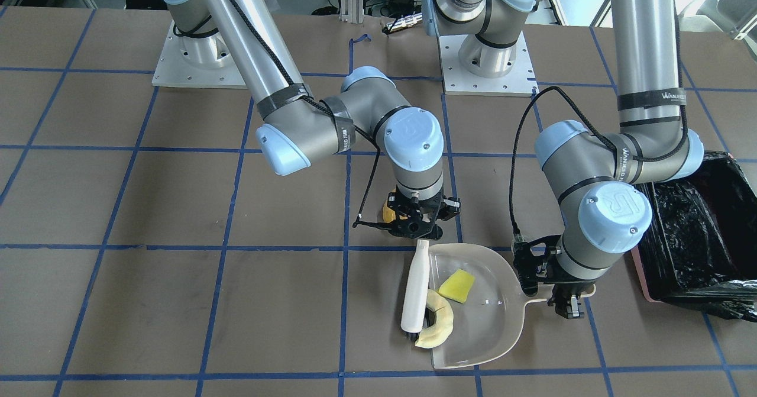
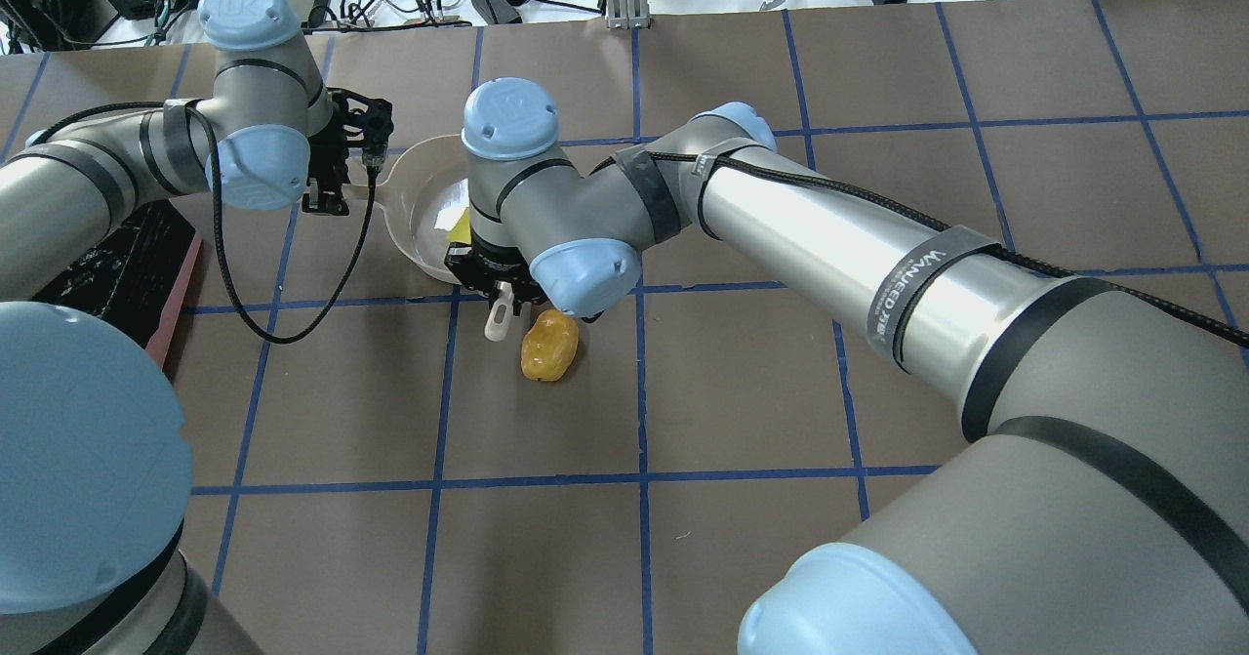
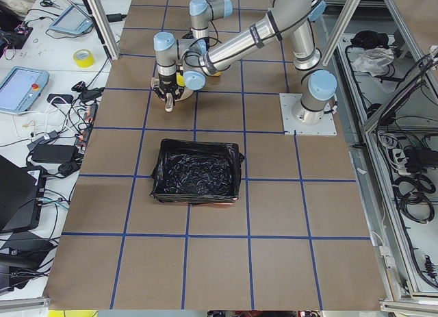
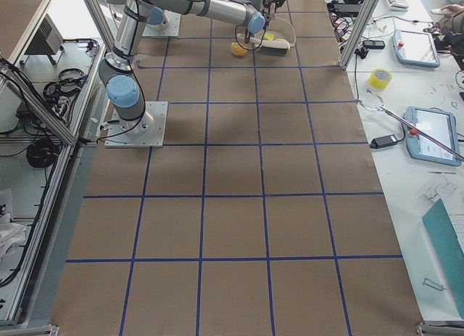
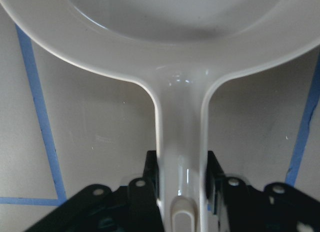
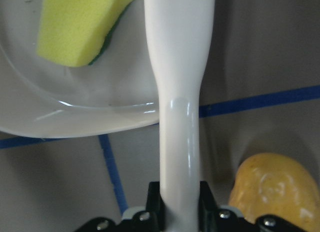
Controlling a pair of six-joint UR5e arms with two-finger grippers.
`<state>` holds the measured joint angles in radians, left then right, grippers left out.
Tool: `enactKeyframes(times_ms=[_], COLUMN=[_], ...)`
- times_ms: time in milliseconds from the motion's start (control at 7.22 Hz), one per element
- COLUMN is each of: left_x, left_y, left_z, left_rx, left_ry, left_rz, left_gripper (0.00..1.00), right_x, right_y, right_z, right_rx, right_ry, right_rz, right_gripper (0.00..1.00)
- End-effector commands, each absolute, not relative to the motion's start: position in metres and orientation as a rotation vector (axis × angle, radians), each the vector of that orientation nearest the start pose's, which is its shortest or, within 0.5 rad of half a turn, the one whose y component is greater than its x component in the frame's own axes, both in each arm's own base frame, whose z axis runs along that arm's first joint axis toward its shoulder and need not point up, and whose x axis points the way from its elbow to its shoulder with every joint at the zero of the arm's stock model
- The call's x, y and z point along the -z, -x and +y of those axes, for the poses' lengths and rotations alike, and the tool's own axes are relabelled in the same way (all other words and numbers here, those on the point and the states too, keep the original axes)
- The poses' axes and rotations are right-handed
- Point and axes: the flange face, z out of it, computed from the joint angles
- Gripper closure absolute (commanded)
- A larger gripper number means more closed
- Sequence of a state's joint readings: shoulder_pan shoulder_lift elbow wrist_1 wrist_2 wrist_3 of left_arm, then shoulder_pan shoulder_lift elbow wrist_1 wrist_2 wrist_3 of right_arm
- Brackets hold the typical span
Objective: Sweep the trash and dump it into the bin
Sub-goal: 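Sweep the yellow object and sponge into the dustpan with the right gripper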
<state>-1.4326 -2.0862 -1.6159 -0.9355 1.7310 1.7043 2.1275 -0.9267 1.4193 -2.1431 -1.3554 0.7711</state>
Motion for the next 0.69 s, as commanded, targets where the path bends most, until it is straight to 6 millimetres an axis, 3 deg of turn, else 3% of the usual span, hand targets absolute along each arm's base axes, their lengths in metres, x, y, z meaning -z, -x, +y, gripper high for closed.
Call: enactKeyframes(times_ms=[0,139,416,554], left_x=[-0.233,-0.235,-0.247,-0.253], left_y=[0.027,0.027,0.026,0.024], left_z=[-0.659,-0.659,-0.657,-0.655], left_rx=[-0.124,-0.121,-0.101,-0.099], left_ry=[-2.097,-2.095,-2.086,-2.089], left_rz=[2.12,2.118,2.111,2.108], left_gripper=[1.0,1.0,1.0,1.0], right_x=[-0.251,-0.257,-0.28,-0.31], right_y=[-0.546,-0.547,-0.52,-0.502], right_z=[-0.501,-0.499,-0.501,-0.49], right_rx=[-0.091,-0.091,-0.087,-0.105], right_ry=[-0.345,-0.344,-0.374,-0.394], right_rz=[2.857,2.86,2.949,3.001], right_gripper=[0.93,0.93,0.94,0.94])
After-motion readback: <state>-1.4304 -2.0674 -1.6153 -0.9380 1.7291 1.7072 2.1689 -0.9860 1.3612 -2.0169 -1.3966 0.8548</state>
